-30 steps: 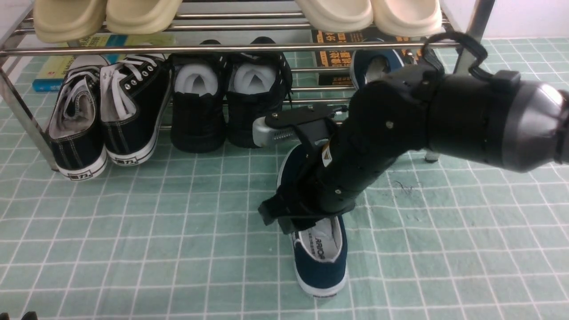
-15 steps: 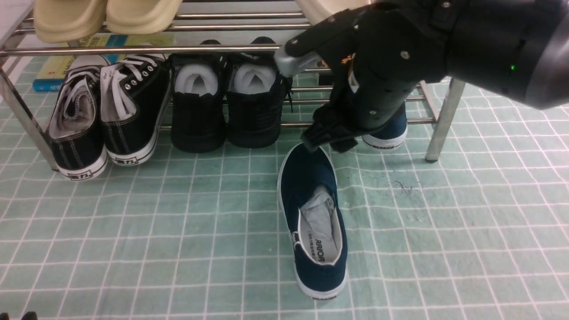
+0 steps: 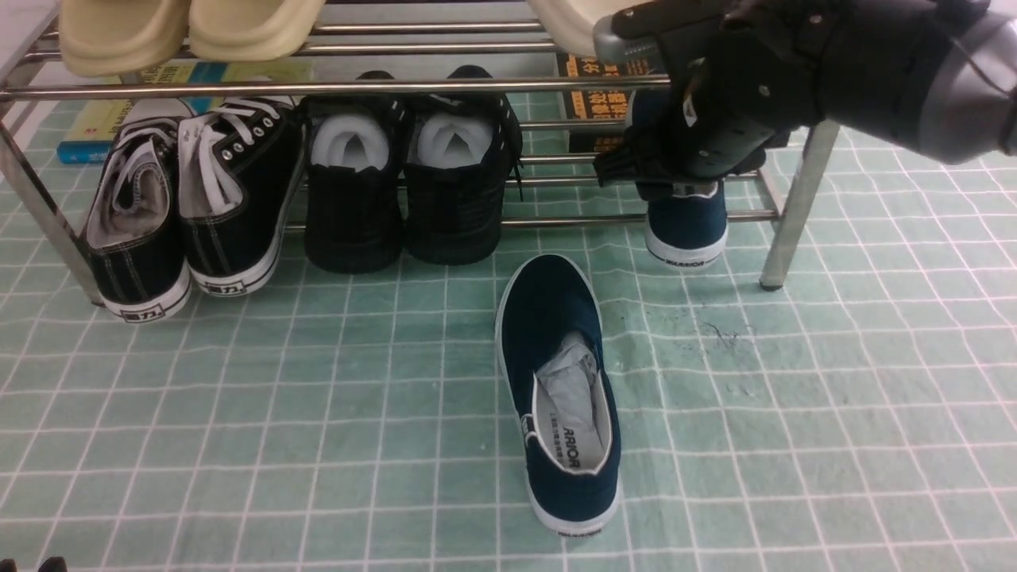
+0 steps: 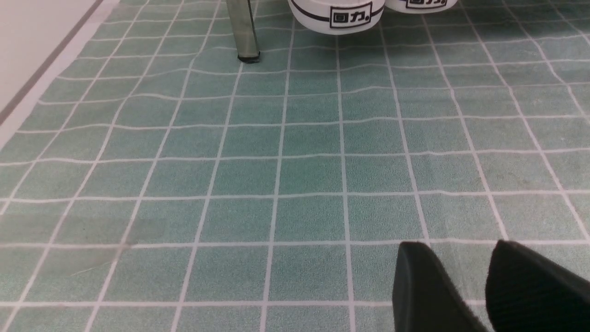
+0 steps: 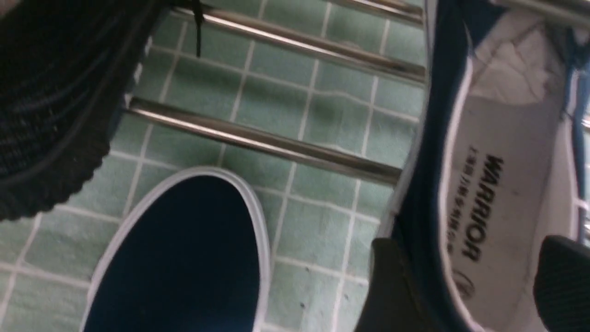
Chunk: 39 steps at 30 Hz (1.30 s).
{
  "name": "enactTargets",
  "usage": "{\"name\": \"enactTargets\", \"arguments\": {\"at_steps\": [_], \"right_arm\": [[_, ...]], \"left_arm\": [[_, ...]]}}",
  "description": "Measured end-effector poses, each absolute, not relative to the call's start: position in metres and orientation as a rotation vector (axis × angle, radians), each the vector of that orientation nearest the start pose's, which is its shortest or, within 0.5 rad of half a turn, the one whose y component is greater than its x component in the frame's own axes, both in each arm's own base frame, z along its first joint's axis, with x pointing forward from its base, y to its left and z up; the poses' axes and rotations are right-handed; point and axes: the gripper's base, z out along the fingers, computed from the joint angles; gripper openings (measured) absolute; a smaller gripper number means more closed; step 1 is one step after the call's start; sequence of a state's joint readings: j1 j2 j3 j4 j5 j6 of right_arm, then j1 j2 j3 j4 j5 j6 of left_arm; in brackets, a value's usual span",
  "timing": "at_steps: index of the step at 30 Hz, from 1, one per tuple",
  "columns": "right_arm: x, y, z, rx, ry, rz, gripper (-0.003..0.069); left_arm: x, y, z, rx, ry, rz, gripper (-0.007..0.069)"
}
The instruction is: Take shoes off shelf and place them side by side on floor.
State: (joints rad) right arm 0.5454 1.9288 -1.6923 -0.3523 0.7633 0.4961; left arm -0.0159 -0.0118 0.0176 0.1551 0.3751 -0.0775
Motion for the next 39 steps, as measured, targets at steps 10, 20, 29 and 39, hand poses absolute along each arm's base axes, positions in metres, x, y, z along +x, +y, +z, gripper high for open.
{"name": "enactTargets", "arguments": {"at_steps": [10, 20, 29, 39], "right_arm": [[0.406, 0.221, 0.258, -0.317, 2.386, 0.058, 0.0410], [0.412, 0.219, 0.242, -0.348, 2.406, -0.011, 0.0190], [0.362, 0.228, 0.290, -0.408, 2.525, 0.035, 0.0025], [0.263, 0.218, 0.382, -0.596, 2.580, 0.190, 0.0025]], "left_arm": [[0.052, 0.004, 0.175, 0.038, 1.860, 0.088, 0.0242], [0.052, 0.004, 0.175, 0.038, 1.860, 0.088, 0.0242], [0.052, 0.004, 0.175, 0.038, 1.860, 0.088, 0.0242], [0.052, 0.004, 0.175, 0.038, 1.860, 0.088, 0.0242]]}}
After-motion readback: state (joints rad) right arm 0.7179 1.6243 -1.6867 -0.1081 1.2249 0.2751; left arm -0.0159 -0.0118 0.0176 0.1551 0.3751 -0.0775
